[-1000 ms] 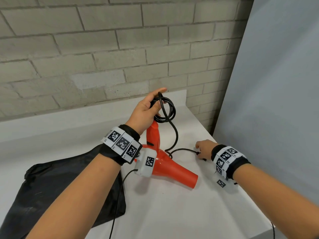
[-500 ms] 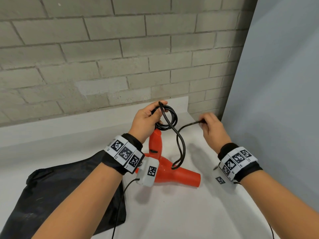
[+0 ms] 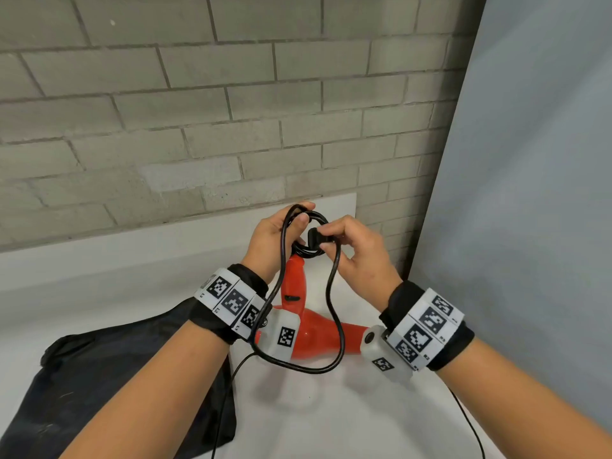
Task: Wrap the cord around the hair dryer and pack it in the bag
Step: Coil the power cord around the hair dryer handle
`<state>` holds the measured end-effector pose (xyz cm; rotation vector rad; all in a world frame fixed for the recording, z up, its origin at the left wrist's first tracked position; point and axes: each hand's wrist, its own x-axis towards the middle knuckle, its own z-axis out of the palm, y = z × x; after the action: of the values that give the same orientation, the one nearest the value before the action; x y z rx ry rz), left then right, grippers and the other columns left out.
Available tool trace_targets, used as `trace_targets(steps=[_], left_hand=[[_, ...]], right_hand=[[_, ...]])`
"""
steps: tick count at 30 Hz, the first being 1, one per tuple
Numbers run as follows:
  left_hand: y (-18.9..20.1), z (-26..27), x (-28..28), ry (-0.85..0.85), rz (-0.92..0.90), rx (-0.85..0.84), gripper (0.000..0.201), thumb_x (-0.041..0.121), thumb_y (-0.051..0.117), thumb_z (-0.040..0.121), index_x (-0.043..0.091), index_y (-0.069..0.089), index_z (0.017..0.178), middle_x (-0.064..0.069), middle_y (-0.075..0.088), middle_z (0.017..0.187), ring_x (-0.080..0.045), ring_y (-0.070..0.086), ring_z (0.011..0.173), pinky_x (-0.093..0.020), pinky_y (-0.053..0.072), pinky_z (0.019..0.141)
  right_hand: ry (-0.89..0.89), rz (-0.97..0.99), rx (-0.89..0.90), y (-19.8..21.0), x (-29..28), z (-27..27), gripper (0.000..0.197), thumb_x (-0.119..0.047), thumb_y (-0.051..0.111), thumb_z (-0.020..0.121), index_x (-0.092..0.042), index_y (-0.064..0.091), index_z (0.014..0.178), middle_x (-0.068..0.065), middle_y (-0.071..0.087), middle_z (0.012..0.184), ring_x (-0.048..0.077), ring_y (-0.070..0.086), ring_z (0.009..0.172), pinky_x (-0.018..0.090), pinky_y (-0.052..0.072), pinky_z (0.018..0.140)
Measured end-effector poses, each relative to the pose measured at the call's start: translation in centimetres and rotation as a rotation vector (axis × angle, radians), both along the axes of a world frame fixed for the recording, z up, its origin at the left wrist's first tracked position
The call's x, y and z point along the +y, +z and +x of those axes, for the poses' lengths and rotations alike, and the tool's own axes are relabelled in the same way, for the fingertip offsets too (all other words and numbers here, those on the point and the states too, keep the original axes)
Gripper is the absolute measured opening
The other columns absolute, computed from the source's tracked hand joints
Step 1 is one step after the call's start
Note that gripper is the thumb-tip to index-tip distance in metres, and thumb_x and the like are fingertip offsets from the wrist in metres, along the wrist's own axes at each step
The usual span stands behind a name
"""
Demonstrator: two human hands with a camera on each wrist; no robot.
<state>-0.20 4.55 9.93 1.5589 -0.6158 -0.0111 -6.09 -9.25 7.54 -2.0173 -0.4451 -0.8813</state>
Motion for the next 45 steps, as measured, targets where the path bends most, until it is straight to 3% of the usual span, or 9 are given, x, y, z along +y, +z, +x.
trace_targets(steps=[5,13,16,24,30,34,39,43,45], left_hand=[[0.2,-0.2,0.1,-0.045,-0.017,0.059,0.021,0.014,0.050,0.090,0.014,0.061,0.108,0.011,0.062,0.072,-0.002,0.053,0.054,-0.016,0.046,0.059],[0.0,-0.7,0.5,-0.040,-0.018,0.028,0.023,0.012,0.049,0.090,0.015,0.058,0.111,-0.007,0.054,0.092,-0.011,0.054,0.071,-0.011,0.045,0.055],[0.0,-0.8,0.3,-0.053,-0.006,0.030,0.025,0.013,0.049,0.091,0.007,0.059,0.113,0.002,0.054,0.081,-0.005,0.056,0.063,-0.012,0.045,0.057],[-0.2,-0.2,0.4,-0.006,0.018,0.029,0.021,0.013,0.046,0.093,0.008,0.060,0.108,0.016,0.061,0.074,0.003,0.050,0.051,-0.014,0.047,0.061],[-0.2,-0.2,0.4,-0.026,0.033,0.053,0.024,0.014,0.043,0.094,0.016,0.058,0.113,0.012,0.062,0.074,0.000,0.045,0.046,-0.026,0.046,0.071],[-0.2,-0.2,0.5,-0.039,0.077,0.042,0.029,0.016,0.044,0.094,0.015,0.056,0.120,0.018,0.058,0.060,0.001,0.047,0.046,-0.029,0.044,0.073],[0.1,-0.4,0.3,-0.052,0.050,0.032,0.034,0.014,0.048,0.092,0.031,0.048,0.122,0.009,0.057,0.077,0.002,0.050,0.050,-0.012,0.046,0.060],[0.2,-0.3,0.6,-0.083,0.049,0.038,0.029,0.014,0.047,0.092,0.034,0.053,0.113,0.003,0.061,0.080,0.000,0.046,0.050,-0.018,0.046,0.065],[0.1,-0.2,0.7,-0.101,0.011,0.070,0.026,0.016,0.043,0.094,0.032,0.056,0.109,0.000,0.059,0.079,-0.001,0.040,0.047,-0.022,0.045,0.067]], right_hand=[[-0.223,-0.186,-0.129,-0.7,0.8,1.7,0.014,0.001,0.065,0.070,-0.005,0.055,0.078,0.012,0.055,0.082,0.014,0.048,0.074,0.018,0.040,0.070],[0.052,-0.090,0.260,1.3,0.7,2.7,0.038,0.006,0.045,0.082,-0.024,0.031,0.101,0.004,0.056,0.097,0.017,0.057,0.082,0.026,0.049,0.072],[0.045,-0.194,0.299,1.1,-0.4,2.3,0.033,-0.004,0.046,0.086,-0.017,0.032,0.114,0.010,0.057,0.071,0.025,0.055,0.063,0.042,0.048,0.061],[-0.103,-0.486,0.763,-3.1,-6.7,2.1,0.018,-0.023,0.030,0.099,-0.014,0.040,0.088,0.001,0.048,0.069,0.024,0.046,0.075,0.032,0.033,0.069],[-0.309,-0.871,1.267,-6.3,-7.9,2.2,0.032,-0.015,0.038,0.095,-0.002,0.053,0.120,0.017,0.057,0.126,0.027,0.054,0.106,0.031,0.043,0.092],[-0.129,-0.499,1.034,-5.3,-6.0,2.9,0.046,-0.018,0.053,0.089,-0.018,0.039,0.133,0.007,0.055,0.125,0.024,0.053,0.115,0.031,0.040,0.097],[0.236,-0.053,0.622,-2.1,-1.5,2.6,0.034,-0.002,0.056,0.088,-0.012,0.055,0.120,-0.008,0.056,0.110,-0.016,0.052,0.097,-0.002,0.037,0.085],[0.114,0.035,0.673,-2.6,-1.0,3.7,0.022,-0.008,0.052,0.090,-0.015,0.064,0.073,-0.005,0.062,0.078,0.006,0.058,0.076,0.016,0.047,0.076],[-0.022,0.033,0.728,-3.6,-2.0,4.3,0.019,-0.007,0.051,0.090,-0.010,0.065,0.077,0.004,0.063,0.078,0.016,0.057,0.078,0.025,0.048,0.078]])
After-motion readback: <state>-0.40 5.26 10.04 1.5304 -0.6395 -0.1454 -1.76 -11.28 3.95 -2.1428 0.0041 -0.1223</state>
